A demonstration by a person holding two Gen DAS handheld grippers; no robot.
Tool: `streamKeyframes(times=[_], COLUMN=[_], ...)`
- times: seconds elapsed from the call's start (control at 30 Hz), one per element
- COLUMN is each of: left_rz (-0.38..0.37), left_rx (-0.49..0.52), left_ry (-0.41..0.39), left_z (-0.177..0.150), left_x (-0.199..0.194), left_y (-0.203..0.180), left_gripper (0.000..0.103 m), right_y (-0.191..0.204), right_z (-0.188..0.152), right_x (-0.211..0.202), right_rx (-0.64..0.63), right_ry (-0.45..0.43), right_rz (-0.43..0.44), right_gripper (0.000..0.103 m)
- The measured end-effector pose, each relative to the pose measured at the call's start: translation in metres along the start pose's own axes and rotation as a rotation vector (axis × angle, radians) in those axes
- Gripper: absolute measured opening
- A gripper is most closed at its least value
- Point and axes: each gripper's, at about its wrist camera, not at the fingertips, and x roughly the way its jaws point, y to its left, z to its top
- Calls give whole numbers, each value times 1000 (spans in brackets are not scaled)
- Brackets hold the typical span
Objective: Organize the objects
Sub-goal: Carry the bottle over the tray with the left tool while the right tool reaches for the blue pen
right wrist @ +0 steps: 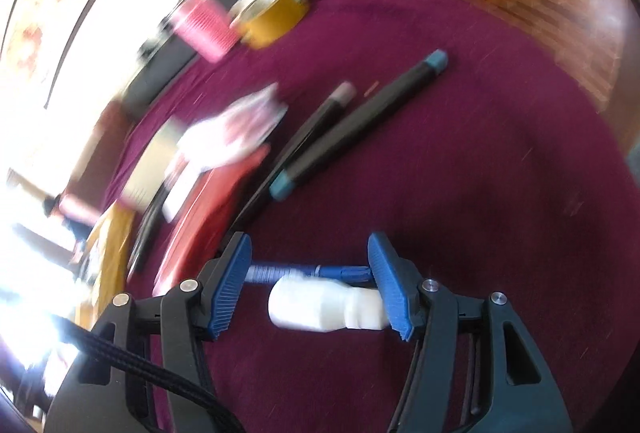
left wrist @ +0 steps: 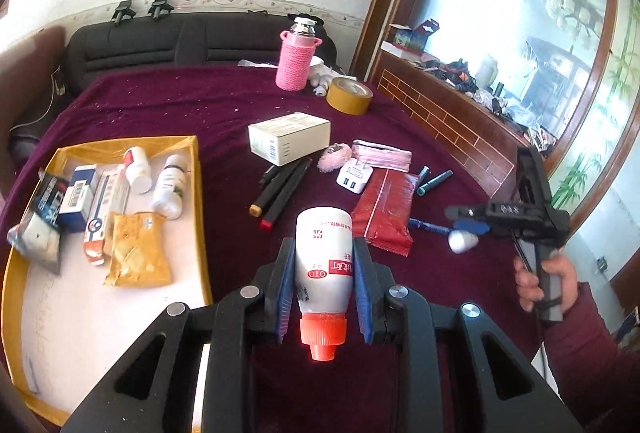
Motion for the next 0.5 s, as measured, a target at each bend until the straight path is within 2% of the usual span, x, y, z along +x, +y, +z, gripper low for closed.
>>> streamKeyframes(times=[0.07,0.1,0.17,0.23,0.3,0.4,0.5], left_rz=[3,6,13,15,18,17,25], left_rx=[-9,-11,-13,-22,-34,-59,-79], left_ry=[-15,-19,-24,-24,-26,-22,-10], left_z=[-4,-6,-10,-13,-16,-21,-25], left_x=[-6,-8,-12,-15,-17,-17,-16], left_y=[4,6,9,14,18,26,28], left_gripper=[23,23,23,23,23,23,23], right_y=[8,12,23,35,39,45,70], right_z=[-11,-14,-21,-28,-36,-36,-34], right_x=[-2,-6,-13,-16,-19,-28,-11], right_rx=[-19,-38,-120,-226,-270,-301,-473], right_ry=[51,49,35,40,43,-19,-38], right_rz=[59,50,-29,-148,-252,-273,-340], right_gripper=[60,60,60,60,60,60,60])
